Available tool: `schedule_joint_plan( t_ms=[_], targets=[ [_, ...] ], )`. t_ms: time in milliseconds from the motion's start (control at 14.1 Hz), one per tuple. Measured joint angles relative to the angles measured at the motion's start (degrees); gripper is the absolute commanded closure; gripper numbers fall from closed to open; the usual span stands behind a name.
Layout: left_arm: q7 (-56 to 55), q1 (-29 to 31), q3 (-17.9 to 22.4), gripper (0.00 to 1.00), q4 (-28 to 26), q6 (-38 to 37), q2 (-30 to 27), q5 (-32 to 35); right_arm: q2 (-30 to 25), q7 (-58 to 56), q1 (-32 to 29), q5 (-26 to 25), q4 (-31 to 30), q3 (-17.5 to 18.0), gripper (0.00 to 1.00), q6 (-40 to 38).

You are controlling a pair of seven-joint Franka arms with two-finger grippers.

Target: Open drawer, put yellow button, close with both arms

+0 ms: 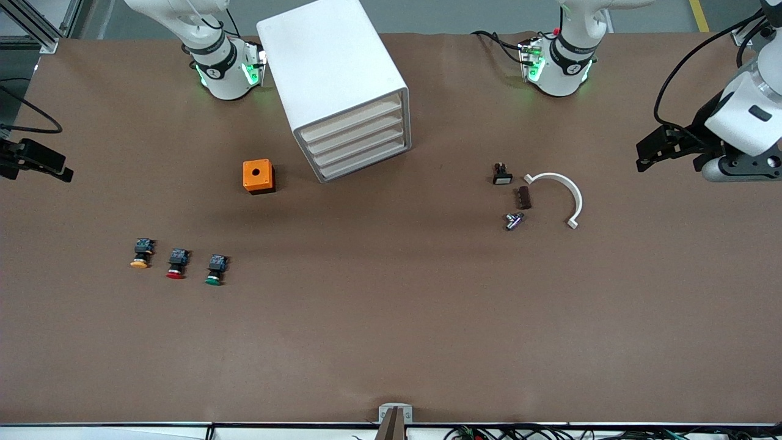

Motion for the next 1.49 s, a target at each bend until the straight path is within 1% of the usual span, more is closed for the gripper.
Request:
schedule_joint_plan(
  t_ms=[356, 498, 712, 854, 1067, 1281, 1494],
  targets=[
    [0.2, -0.5, -0.4, 0.00, -0.5, -2.5, 1.7, -0.5, 0.0, 0.0, 0.0, 0.0, 0.0, 0.0, 0.00, 0.0],
    [0.4, -0.5, -1.4, 0.00, -1.6, -3.9, 2.8, -2.9, 0.0, 0.0, 0.0, 0.0, 0.0, 0.0, 0.00, 0.0],
    [1.2, -0.6, -4.3, 0.00, -4.4, -4.1, 4.3, -7.0, 0.0, 0.0, 0.0, 0.0, 0.1, 0.0, 0.00, 0.0],
    [2.2, -0.6, -5.0, 0.00, -5.5, -4.1, 4.8, -9.8, 0.0, 0.0, 0.0, 0.0, 0.1, 0.0, 0.00, 0.0],
    [8.3, -0.2, -4.9, 0.00, -7.6, -4.2, 5.3, -17.3, 0.0, 0.0, 0.0, 0.0, 0.1, 0.0, 0.00, 0.0],
    [14.1, -0.1, -4.9, 0.00, -9.7, -4.1, 7.7, -25.0, 0.1, 0.0, 0.3, 0.0, 0.1, 0.1, 0.00, 0.0],
    [18.7, -0.9, -5.2, 0.00, -13.8, 0.0, 10.3, -33.6, 0.1, 0.0, 0.3, -0.1, 0.1, 0.1, 0.00, 0.0]
  ],
)
